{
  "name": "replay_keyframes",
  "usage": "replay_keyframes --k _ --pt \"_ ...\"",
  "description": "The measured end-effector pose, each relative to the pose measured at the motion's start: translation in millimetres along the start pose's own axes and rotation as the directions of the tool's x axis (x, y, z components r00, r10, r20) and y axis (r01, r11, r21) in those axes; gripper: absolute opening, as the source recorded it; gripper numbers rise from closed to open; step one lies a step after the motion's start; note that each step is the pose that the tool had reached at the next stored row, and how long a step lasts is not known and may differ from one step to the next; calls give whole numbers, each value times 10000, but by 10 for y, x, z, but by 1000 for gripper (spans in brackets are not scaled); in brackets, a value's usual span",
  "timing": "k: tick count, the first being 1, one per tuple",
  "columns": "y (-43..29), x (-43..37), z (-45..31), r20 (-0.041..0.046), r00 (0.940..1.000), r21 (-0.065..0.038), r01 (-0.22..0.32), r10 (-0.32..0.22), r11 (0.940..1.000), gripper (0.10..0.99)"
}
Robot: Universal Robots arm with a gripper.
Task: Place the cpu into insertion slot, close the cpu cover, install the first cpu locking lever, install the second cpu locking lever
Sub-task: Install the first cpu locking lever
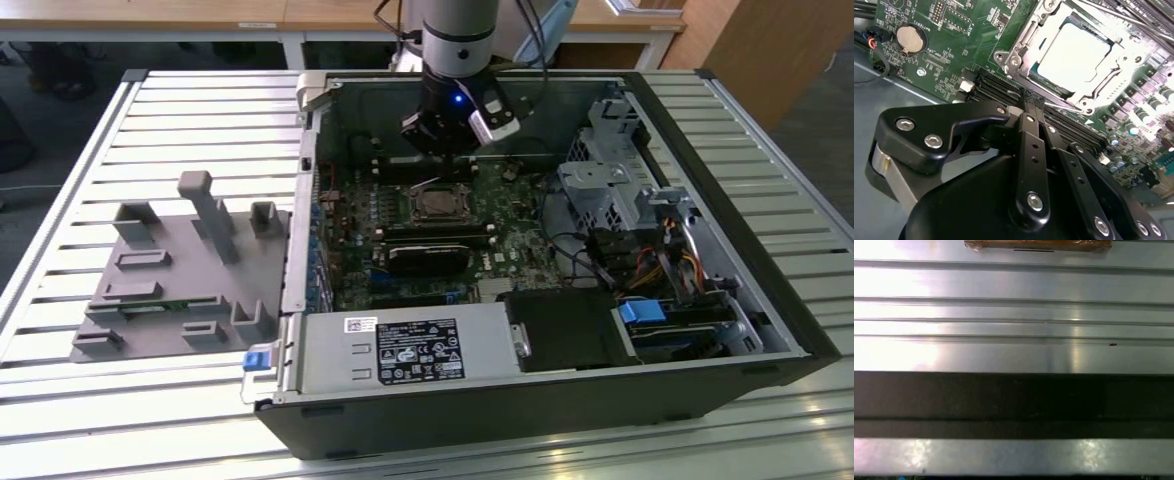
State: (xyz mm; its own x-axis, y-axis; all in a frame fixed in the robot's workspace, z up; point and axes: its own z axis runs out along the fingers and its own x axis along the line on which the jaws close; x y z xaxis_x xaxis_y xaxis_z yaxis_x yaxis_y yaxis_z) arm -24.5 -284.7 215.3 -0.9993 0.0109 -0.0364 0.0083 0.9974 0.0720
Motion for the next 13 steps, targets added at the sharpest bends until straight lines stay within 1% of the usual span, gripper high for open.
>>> replay_keyframes --k 5,13 --pt "1 -6 51 -4 10000 4 -1 1 10000 106" --pt "13 -22 115 -14 10000 46 1 -1 10000 106"
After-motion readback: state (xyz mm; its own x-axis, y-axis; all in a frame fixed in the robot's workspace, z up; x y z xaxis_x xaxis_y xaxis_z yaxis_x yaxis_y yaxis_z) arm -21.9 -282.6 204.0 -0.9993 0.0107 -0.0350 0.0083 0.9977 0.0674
